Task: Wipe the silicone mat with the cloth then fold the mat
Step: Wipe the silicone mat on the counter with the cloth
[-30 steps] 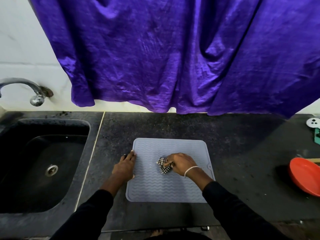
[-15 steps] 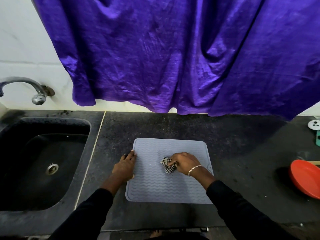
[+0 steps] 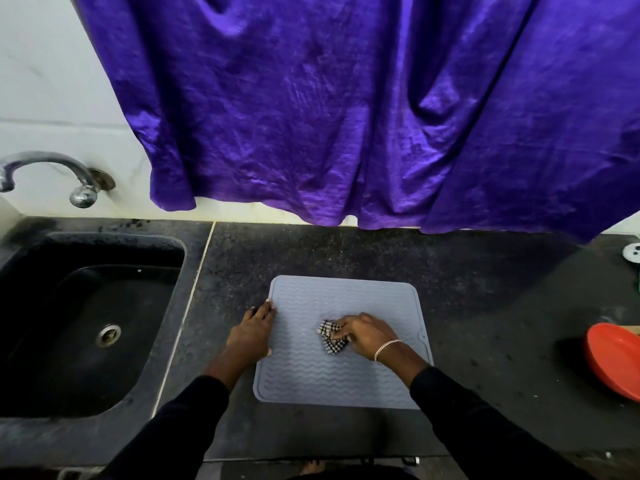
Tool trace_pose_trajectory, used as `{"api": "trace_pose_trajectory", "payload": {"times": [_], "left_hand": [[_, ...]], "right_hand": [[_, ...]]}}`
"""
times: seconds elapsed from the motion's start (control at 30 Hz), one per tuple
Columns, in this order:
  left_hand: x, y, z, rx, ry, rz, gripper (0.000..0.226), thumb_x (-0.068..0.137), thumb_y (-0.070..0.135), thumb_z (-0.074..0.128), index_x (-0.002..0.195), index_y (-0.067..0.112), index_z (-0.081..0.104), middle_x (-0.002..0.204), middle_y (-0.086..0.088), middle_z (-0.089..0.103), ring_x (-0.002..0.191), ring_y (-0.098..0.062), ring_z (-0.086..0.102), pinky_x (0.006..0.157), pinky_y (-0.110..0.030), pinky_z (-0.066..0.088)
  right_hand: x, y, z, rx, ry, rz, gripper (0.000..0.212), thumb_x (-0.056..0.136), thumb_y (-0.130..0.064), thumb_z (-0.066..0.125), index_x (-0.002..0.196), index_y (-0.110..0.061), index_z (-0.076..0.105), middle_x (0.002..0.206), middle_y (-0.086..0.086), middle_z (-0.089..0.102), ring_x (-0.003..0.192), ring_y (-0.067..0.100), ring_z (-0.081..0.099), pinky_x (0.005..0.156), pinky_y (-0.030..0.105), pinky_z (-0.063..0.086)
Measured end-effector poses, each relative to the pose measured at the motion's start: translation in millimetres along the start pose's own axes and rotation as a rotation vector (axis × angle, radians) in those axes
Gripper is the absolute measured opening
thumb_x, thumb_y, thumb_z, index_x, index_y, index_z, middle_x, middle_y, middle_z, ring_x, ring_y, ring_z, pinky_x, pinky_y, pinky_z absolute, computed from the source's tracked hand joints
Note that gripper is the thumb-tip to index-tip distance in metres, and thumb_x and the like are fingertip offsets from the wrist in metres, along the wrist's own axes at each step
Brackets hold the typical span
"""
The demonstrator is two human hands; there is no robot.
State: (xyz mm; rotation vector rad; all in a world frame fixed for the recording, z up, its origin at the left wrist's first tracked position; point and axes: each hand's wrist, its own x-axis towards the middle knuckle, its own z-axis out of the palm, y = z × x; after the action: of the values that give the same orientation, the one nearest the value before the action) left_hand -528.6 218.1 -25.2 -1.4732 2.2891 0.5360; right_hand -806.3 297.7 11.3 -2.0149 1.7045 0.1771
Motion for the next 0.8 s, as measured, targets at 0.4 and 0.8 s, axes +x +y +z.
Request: {"api": "trace_pose_trajectory", "payload": {"times": [0.4,0.8], "left_hand": [[-0.2,1.8,-2.0,-0.008,0.003,-0.003,0.109,0.084,0.033,0.078,0.162,0.021,0.003,0.170,0.005,-0.007,0.156,-0.029,0.005,0.120,-0.047,0.033],[-1.9,0.6,-2.7,-0.033,0.013,0.003,0.108,0.084,0.033,0.079,0.162,0.021,0.006,0.169,0.007,-0.006,0.155,-0.029,0.008,0.118,-0.048,0.037]], "right_hand": [[26.5,-43.1,-6.7,0.016,0.029,-0.076,0.048,0.088,-0.016,0.060,0.128,-0.044,0.066,0.144,-0.015,0.057,0.128,0.021,0.055,0.106,0.033,0.047],[15.9,-14.8,-14.4,-0.070,-0.008,-0.013,0.042,0.086,-0.024,0.064,0.124,-0.039,0.067,0.137,-0.009,0.062,0.128,0.023,0.056,0.099,0.030,0.048]]}}
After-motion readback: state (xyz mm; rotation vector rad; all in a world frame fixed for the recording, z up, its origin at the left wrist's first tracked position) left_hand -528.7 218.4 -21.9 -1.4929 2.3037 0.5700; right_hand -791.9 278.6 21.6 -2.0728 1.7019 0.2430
